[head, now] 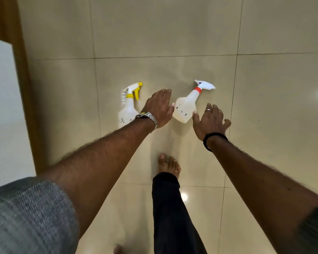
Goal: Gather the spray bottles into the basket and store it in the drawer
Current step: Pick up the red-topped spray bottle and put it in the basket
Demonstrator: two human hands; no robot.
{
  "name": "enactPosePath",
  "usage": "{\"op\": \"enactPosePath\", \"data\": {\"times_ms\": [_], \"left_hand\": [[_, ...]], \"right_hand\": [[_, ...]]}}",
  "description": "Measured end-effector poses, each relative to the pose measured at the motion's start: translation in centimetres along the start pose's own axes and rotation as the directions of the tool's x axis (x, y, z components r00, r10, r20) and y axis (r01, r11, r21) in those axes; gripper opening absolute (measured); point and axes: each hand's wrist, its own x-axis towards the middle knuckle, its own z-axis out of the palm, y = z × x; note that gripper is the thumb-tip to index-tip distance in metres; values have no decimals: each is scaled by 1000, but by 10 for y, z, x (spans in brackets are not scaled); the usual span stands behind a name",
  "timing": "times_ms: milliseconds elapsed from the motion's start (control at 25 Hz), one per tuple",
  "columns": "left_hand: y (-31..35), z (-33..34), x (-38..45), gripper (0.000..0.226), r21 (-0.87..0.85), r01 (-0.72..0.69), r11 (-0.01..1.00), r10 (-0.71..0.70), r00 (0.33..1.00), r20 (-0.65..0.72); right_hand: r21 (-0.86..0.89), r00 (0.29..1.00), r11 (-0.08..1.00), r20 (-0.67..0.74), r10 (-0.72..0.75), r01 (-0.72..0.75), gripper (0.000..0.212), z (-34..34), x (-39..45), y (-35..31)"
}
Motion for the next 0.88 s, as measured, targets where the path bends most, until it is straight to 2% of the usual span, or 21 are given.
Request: {"op": "enactPosePath", "data": {"times_ms": [120,240,360,440,520,640,880], "left_hand": [[5,30,40,61,-120,92,989,-79,991,104],[11,52,67,65,-237,210,948,-163,965,204],[14,70,80,61,-298,274,915,-201,947,253],[15,77,82,55,-387,307,870,-216,941,261],[16,78,79,53,-435,345,832,-234,928,289],[19,67,62,53,-430,359,828,-242,922,302],[29,9,-4,49,-503,359,786,-271,932,242]], "right_hand": [[204,997,976,39,73,-79,70,19,31,-11],[421,985,891,101,141,-170,73,31,52,-27],[592,955,751,215,204,-294,73,39,64,-36],[694,924,613,323,204,-377,68,41,64,-40],[734,899,521,390,200,-435,64,40,58,-42],[724,898,535,394,195,-434,61,27,39,-45],[702,937,630,325,130,-331,62,-23,-22,-67]]}}
